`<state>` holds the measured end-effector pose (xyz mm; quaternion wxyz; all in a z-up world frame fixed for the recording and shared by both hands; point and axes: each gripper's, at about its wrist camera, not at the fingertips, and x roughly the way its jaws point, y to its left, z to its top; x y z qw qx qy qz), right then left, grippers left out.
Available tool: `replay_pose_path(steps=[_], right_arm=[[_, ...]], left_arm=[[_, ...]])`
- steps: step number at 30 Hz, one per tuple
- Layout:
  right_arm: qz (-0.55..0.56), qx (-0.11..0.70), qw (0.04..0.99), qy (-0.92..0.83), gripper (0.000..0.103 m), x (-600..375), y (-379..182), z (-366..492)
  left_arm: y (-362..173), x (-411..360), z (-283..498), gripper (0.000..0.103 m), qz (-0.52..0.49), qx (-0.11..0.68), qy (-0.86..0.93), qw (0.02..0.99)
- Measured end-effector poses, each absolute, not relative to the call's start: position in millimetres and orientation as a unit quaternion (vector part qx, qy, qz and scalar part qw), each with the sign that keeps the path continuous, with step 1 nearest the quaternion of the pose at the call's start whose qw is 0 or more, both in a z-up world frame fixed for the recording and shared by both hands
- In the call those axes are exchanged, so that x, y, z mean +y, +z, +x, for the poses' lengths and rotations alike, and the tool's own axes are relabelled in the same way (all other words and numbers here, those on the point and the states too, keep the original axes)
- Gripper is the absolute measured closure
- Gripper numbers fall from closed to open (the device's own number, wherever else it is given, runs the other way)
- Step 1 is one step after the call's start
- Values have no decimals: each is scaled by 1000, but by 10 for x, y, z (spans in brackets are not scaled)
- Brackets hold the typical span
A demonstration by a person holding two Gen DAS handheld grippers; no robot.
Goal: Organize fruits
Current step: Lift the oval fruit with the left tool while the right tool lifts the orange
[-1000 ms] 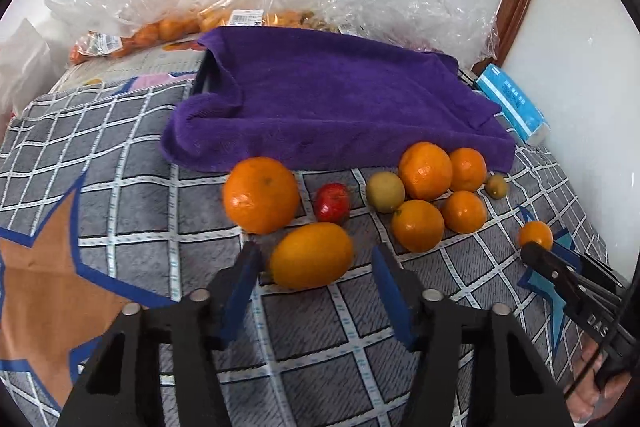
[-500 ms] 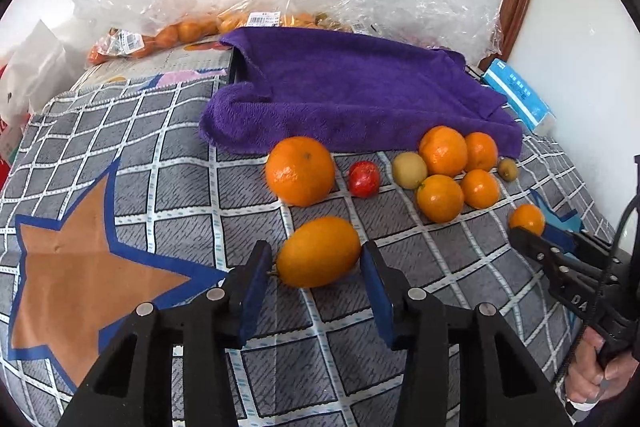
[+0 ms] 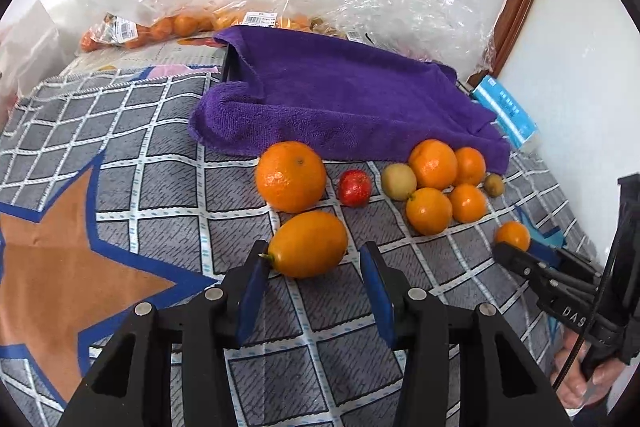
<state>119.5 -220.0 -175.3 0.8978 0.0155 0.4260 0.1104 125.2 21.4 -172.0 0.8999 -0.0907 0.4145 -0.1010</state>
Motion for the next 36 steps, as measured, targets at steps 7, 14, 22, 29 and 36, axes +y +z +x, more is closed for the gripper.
replay_pose_path(steps=[7, 14, 22, 29, 36], right_arm=[[7, 424, 899, 109, 60, -2166, -1749, 1189], [39, 417, 901, 114, 67, -2278, -1735, 1173], [38, 405, 906, 120, 67, -2273, -1692, 1140], [46, 394, 911, 109, 67, -2332, -1662, 1092], [50, 392, 912, 113, 67, -2337, -1650, 1088]], left_arm=[[-1694, 259, 1200, 69, -116, 399, -114, 903], [-1637, 218, 1140, 69, -114, 381, -124, 909], [-1613, 256, 1113, 69, -123, 369, -113, 914], [-1612, 252, 1110, 69, -121, 366, -109, 916], [-1578, 262, 1071, 69, -122, 354, -109, 921]])
